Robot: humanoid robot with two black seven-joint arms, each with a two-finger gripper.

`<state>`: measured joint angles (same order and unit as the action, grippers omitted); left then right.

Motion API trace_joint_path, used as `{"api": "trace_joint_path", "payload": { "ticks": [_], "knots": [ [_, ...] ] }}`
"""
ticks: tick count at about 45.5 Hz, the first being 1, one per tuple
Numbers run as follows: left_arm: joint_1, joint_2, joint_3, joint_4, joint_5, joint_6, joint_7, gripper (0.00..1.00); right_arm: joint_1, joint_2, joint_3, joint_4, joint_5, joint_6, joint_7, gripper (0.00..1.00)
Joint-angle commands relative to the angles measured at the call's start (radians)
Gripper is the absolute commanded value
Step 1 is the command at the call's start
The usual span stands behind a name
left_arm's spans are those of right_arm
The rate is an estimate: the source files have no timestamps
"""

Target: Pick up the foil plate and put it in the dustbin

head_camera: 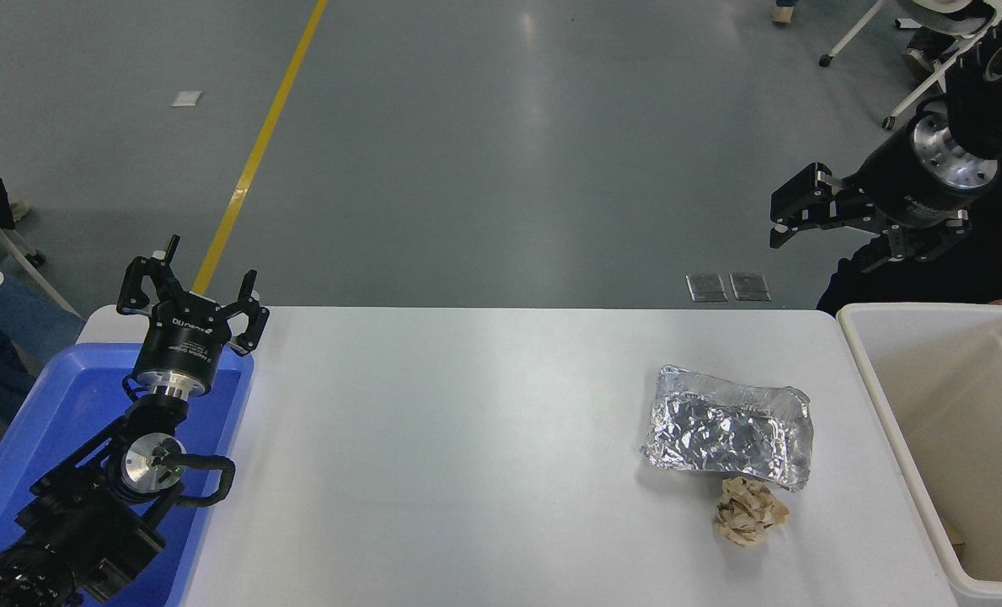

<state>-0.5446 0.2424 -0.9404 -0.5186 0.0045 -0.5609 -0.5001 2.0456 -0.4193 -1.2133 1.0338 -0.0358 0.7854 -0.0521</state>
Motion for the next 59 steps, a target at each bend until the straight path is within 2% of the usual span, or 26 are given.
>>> {"api": "trace_joint_path", "payload": {
  "ticks": [1, 23, 33, 46, 59],
  "knots": [
    [0.0, 0.0, 0.0, 0.0, 0.0, -0.001, 0.0, 0.98, -0.05, 0.002, -0.02, 0.008, 0.031, 0.0, 0.0, 1.0],
    [0.0, 0.0, 0.0, 0.0, 0.0, 0.001, 0.0, 0.98, -0.332, -0.006, 0.001, -0.008, 0.05, -0.008, -0.002, 1.0],
    [0.0, 0.0, 0.0, 0.0, 0.0, -0.001, 0.0, 0.98, -0.449, -0.003, 0.035, -0.008, 0.05, -0.176, 0.0, 1.0],
    [0.0, 0.0, 0.0, 0.0, 0.0, -0.001, 0.0, 0.98, -0.608, 0.002, 0.075, -0.047, 0.048, -0.474, -0.002, 1.0],
    [0.0, 0.0, 0.0, 0.0, 0.0, -0.001, 0.0, 0.98, -0.768, 0.039, 0.124, -0.139, 0.048, -0.632, -0.002, 1.0]
  ]
}}
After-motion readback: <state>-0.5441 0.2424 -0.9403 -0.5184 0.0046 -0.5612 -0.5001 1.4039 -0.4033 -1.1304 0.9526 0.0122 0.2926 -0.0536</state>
